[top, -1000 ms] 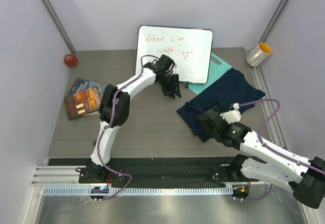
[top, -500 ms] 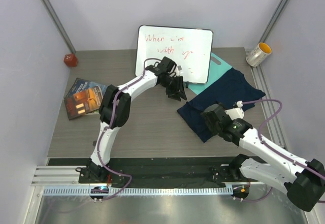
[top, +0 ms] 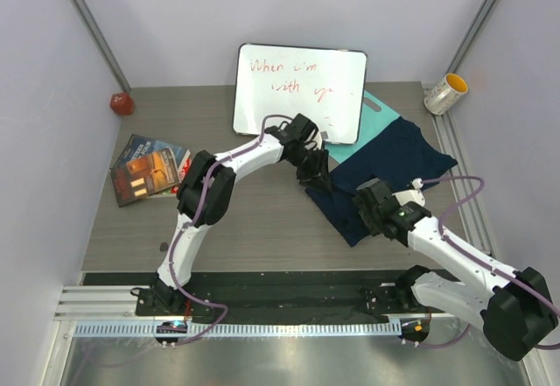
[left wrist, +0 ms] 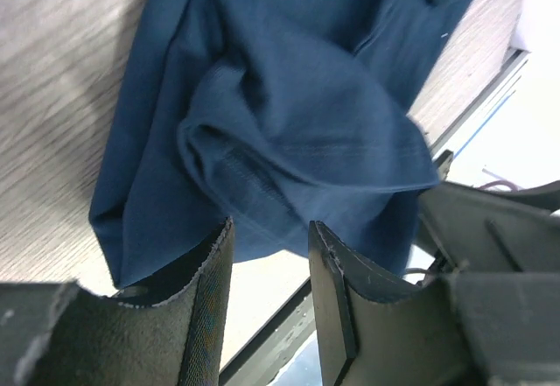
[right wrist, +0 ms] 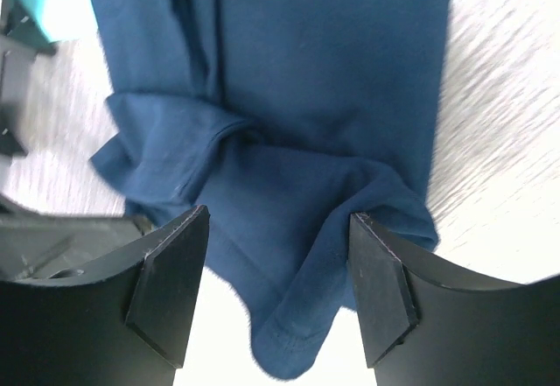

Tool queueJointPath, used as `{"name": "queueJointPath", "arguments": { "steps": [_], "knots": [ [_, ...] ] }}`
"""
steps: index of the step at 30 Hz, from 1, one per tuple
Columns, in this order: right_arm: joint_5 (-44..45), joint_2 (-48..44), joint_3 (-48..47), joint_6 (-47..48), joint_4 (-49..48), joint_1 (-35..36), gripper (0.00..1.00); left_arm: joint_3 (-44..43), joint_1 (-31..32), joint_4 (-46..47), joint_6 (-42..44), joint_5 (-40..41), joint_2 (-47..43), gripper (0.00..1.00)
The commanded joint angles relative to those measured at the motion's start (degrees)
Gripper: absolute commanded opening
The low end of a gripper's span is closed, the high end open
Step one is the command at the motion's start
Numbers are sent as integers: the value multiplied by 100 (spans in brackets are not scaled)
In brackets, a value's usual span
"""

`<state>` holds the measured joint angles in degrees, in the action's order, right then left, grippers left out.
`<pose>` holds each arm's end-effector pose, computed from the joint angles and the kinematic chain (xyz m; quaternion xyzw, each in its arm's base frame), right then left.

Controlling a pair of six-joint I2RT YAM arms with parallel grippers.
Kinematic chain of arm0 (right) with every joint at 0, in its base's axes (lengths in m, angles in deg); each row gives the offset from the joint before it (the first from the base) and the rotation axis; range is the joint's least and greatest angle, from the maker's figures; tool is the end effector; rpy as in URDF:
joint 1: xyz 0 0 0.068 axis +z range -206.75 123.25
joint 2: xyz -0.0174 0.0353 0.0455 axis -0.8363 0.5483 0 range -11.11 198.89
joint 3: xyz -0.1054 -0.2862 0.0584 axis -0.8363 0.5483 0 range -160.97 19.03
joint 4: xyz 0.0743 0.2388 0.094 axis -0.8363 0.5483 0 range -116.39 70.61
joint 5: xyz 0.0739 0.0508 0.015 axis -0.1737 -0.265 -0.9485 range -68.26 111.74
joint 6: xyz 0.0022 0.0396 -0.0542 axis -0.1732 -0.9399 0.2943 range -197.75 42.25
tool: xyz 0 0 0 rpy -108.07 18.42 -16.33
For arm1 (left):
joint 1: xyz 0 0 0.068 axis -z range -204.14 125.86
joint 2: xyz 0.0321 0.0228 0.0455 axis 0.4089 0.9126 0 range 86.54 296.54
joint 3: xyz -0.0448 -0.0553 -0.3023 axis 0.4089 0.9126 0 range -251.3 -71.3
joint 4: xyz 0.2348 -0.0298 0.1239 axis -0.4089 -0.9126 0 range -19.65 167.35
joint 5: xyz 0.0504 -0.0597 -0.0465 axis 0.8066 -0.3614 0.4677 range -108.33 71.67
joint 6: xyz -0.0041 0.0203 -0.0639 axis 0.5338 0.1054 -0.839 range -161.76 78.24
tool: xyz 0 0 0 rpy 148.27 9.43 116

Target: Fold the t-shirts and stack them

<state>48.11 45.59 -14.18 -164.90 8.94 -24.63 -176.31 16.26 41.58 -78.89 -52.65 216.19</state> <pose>0.1576 0.0708 0.2172 0.4876 0.8034 0.1147 0.3218 0.3802 -0.3630 0.1937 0.1016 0.9213 -0.3753 0.0117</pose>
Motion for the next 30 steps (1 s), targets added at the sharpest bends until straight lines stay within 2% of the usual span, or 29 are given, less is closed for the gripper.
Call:
{"name": "queueJointPath", "arguments": {
  "steps": [1,3,7,11,13,15,18,21,30],
  "knots": [
    [105,-99,122,23,-123,-179,68,165,3,158,21,-154,-273,40],
    [61,15,139,119,-167,-241,68,279,29,158,21,-48,-186,39],
    [-88,463,52,496,-342,-276,67,358,90,158,21,110,78,27],
    [-325,1113,-229,769,-466,-276,66,359,117,105,38,259,324,22],
    [-413,1447,-335,875,-483,-285,62,350,117,1,100,356,421,17],
    [-492,1658,-493,1051,-483,-294,52,341,126,-140,179,488,474,9],
    [-756,1642,-625,1218,-448,-294,50,525,126,-404,372,690,448,0],
    [-853,1467,-783,1253,-133,-294,52,850,126,-588,504,866,316,0],
    [-782,957,-1679,1754,1914,-285,54,1395,126,-1659,1031,1551,-9,0]
  ]
}}
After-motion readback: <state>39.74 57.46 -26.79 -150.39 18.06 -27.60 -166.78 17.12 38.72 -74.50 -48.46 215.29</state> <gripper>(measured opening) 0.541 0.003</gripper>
